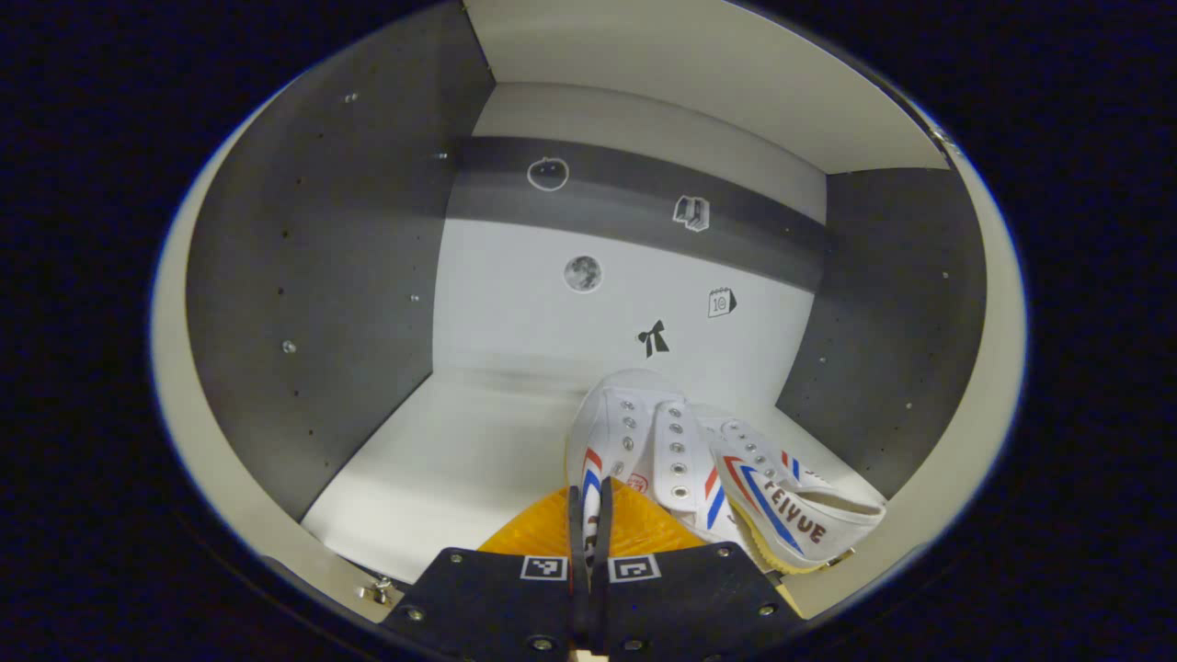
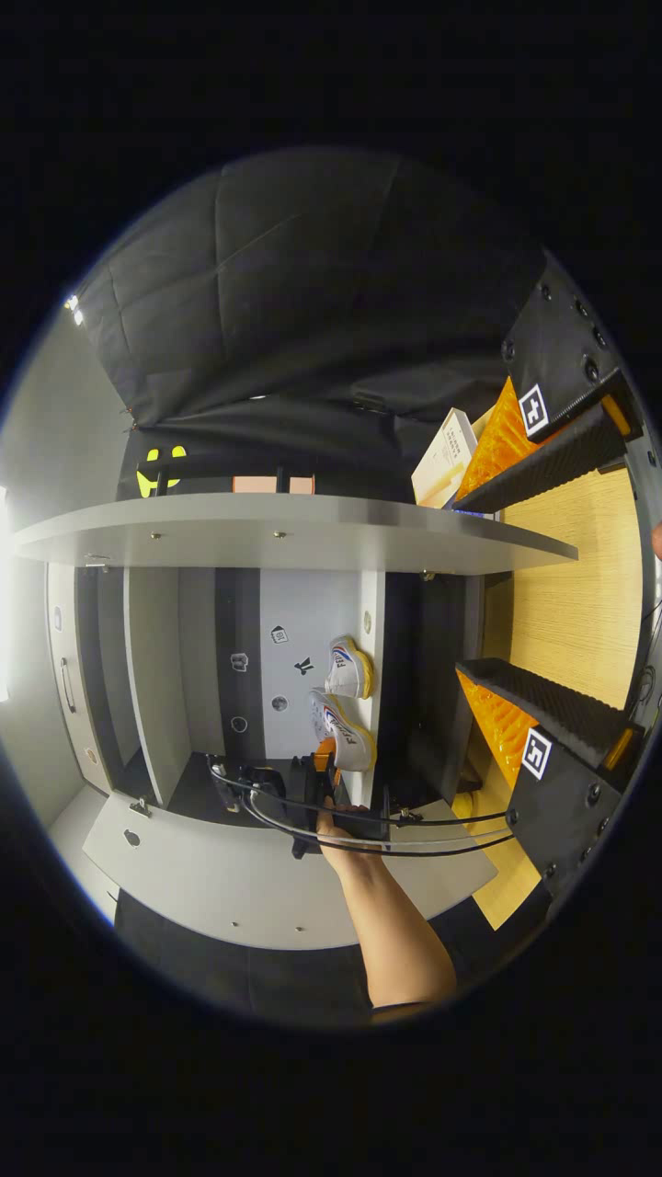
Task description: Grab one shoe with the right hand and put it into the shoe cabinet, grab the other shoe with the left hand and put it into the shoe cabinet; then close the right door with the right hand and the left door with the left hand.
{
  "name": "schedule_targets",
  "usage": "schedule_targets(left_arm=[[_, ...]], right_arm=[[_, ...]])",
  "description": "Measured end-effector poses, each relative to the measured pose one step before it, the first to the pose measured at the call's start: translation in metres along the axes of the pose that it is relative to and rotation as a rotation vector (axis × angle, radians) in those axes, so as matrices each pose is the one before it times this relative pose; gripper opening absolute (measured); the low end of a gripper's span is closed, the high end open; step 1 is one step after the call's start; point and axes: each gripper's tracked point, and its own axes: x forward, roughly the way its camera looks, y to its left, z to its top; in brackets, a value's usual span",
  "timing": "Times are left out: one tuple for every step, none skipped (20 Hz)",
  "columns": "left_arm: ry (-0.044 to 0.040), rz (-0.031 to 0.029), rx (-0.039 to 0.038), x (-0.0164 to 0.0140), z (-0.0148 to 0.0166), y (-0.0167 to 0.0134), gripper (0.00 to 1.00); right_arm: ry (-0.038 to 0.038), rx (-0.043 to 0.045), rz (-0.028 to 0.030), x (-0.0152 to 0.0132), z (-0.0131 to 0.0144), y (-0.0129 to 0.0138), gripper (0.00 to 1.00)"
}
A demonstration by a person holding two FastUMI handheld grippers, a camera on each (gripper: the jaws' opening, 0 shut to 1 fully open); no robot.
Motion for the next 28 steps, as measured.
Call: schedule_targets(left_arm=[[0.00071,-0.01082,-0.03005,0.00339,0.00358,-0.00201,0.01],[0.02406,0.00340,-0.00443,0.00428,-0.00352,0.00018,0.01],[0.01180,0.00798,0.00057,-0.00012,0.00009,0.00125,0.01],[0.00271,0.00135,0.00949,0.00163,-0.00060,-0.00170,0.01],[0.00706,0.00822,0.01350,-0.00518,-0.00021,0.00114,0.02],[-0.00082,0.00057,0.00936,-0.00140,0.00058,-0.00239,0.00],[-0.02791,0.01460,0.01027,-0.00527,0.00568,0.00132,0.03],[-0.04498,0.02468,0.01964,-0.00384,0.01193,0.00400,0.23],[-0.04793,0.02380,0.03203,-0.00235,0.01019,0.00358,0.24],[-0.04603,0.00957,0.02518,-0.02009,0.01519,-0.00016,0.46],[-0.04453,-0.00637,0.01884,-0.01421,0.01448,-0.00423,0.67],[-0.03985,-0.00712,0.01675,-0.01520,0.01164,-0.00387,0.89],[-0.03297,-0.01114,0.01265,-0.01619,0.01122,-0.00425,0.89],[-0.03740,-0.01293,0.01254,-0.01613,0.01343,-0.00563,0.89],[-0.03255,-0.01113,0.01207,-0.01642,0.01171,-0.00549,0.89],[-0.02467,-0.00924,0.01142,-0.01866,0.00875,-0.00528,0.89],[-0.02014,-0.01175,0.01262,-0.01629,0.00756,-0.00562,0.89],[-0.01604,-0.01103,0.01391,-0.01613,0.00527,-0.00537,0.89],[-0.01779,-0.00679,0.01124,-0.01454,0.00521,-0.00484,0.89],[-0.01193,-0.00683,0.00555,-0.01385,0.00383,-0.00481,0.89],[-0.01047,-0.00697,-0.00488,-0.01269,0.00275,-0.00551,0.89],[-0.00388,-0.01548,-0.00367,-0.01631,0.00104,-0.00469,0.89],[0.00404,-0.00620,0.00397,-0.01449,-0.00150,-0.00290,0.89],[0.00389,-0.00381,0.00751,-0.01422,-0.00287,-0.00262,0.89],[-0.00079,-0.00046,0.00614,-0.01472,-0.00014,-0.00128,0.89],[-0.00139,0.00280,0.00038,-0.01475,-0.00068,0.00009,0.89],[0.00154,0.00175,-0.00634,-0.01422,-0.00263,0.00148,0.89],[0.00534,0.01121,-0.01207,-0.01626,-0.00412,0.00310,0.89]], right_arm=[[0.00020,0.00119,-0.00472,-0.00059,0.00041,-0.00193,0.99],[-0.00224,0.00273,-0.00429,-0.00107,0.00071,-0.00210,0.99],[-0.00270,0.00262,-0.00065,0.00014,0.00233,-0.00110,0.99],[-0.00623,0.00222,-0.00035,-0.00059,0.00218,-0.00110,0.94],[-0.00743,0.00148,-0.00147,-0.00026,0.00327,-0.00106,0.94],[-0.00851,0.00160,0.00071,-0.00146,0.00289,-0.00152,0.99],[-0.01070,0.00090,0.00073,-0.00093,0.00509,-0.00111,0.99],[-0.01216,0.00008,0.00042,-0.00178,0.00480,-0.00202,0.99],[-0.01304,0.00012,-0.00159,-0.00172,0.00631,-0.00293,0.99],[-0.01230,0.00093,-0.00340,-0.00210,0.00524,-0.00386,0.99],[-0.01488,0.00319,-0.00713,-0.00208,0.00735,-0.00473,0.99],[-0.01383,0.00343,-0.01073,-0.00064,0.00667,-0.00696,0.99],[-0.01273,0.00316,-0.01215,-0.00135,0.00606,-0.00683,0.94],[-0.01217,0.00504,-0.01477,-0.00047,0.00669,-0.00829,0.99],[-0.01088,0.00538,-0.01370,0.00037,0.00680,-0.00779,0.99],[-0.01290,0.00574,-0.01914,0.00026,0.00645,-0.00980,0.99],[-0.00957,0.00324,-0.01934,0.00232,0.00538,-0.00908,0.99],[-0.00693,0.00367,-0.01943,0.00208,0.00450,-0.00950,0.99],[-0.00623,0.00495,-0.01801,0.00293,0.00488,-0.00801,0.99],[-0.00651,0.00558,-0.01571,0.00365,0.00326,-0.00797,0.99],[-0.00506,0.00525,-0.01491,0.00424,0.00345,-0.00739,0.99],[-0.00169,0.00487,-0.01517,0.00347,0.00125,-0.00671,0.94],[-0.00285,0.00361,-0.00981,0.00422,0.00262,-0.00446,0.99],[-0.00287,0.00381,-0.01290,0.00664,0.00353,-0.00534,0.94],[-0.00301,0.00320,-0.01405,0.00663,0.00341,-0.00482,0.98],[-0.00421,0.00382,-0.01204,0.00650,0.00250,-0.00429,0.98],[-0.00629,0.00312,-0.00650,0.00512,0.00371,-0.00126,0.98],[-0.01042,0.00311,-0.00394,0.00583,0.00460,0.00029,0.98]])
